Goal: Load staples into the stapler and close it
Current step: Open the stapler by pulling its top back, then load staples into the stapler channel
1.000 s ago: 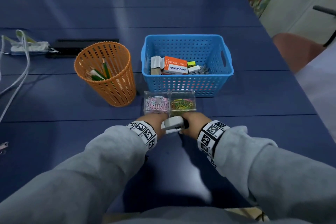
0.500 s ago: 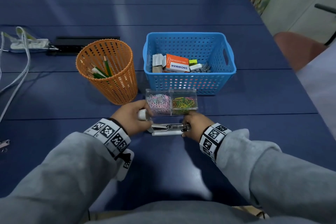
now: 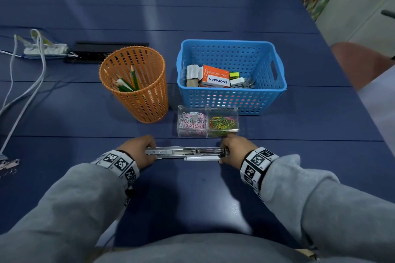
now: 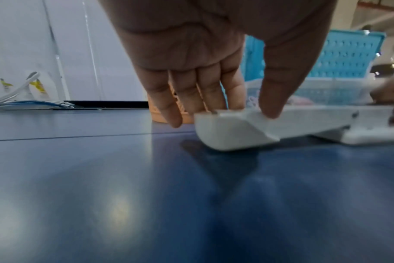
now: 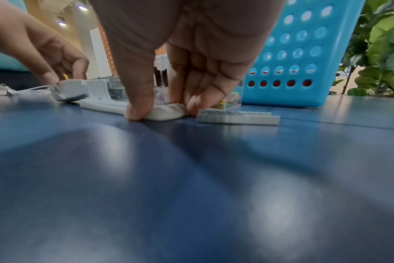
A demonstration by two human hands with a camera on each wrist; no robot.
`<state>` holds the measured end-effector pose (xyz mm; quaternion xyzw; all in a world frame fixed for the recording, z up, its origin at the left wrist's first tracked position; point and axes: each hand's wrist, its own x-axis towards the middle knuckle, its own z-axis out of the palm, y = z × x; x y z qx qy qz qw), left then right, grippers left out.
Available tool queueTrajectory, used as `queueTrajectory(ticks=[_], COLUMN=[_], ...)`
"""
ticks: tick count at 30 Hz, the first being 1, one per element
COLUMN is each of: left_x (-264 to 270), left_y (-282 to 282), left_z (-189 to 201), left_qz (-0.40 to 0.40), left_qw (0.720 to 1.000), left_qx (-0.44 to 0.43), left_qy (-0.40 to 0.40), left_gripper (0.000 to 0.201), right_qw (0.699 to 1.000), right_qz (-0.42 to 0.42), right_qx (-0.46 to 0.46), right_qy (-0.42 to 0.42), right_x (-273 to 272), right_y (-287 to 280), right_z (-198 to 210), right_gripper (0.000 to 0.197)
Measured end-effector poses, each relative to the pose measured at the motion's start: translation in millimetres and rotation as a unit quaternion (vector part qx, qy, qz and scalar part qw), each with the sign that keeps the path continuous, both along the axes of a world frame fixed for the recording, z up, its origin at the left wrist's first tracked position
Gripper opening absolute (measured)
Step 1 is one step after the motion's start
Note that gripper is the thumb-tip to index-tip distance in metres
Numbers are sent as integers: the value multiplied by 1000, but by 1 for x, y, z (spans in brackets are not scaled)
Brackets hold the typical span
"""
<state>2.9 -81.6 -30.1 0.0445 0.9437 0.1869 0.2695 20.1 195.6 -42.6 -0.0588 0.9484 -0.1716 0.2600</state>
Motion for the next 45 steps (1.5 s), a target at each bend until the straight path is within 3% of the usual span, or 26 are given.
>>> queueTrajectory(ticks=[7,15,20,25,32,36,41,45], left_x=[1,-2,-2,-3,-2,-1,-1,0], left_y=[38,67,68,68,66,65,65,65], left_z=[-9,-10,-13,-15,-18,-19,-20,-21], left_qz=[-85,-155,-146,-138,-127,-125,-126,-125], left_qw=[996,987,987,987,988,987,987,988], left_qx=[0,46,69,79,91,95,96,92], left_qy=[22,15,8,9,9,12,15,18], left_gripper=[46,37,35,36,36,36,36,36], right_qw=[1000,1000,997,991,997,999,986,972], right_qz=[14,15,34,97,55,-5,-57,-95], right_qx=[12,-16,66,91,41,7,-114,-185], right_qy=[2,20,29,15,45,44,112,112], right_x=[0,3,9,7,10,17,20,16], right_y=[0,33,79,77,68,68,47,27], right_z=[0,15,21,11,3,10,21,23], right_gripper=[42,44,46,51,21,17,16,15])
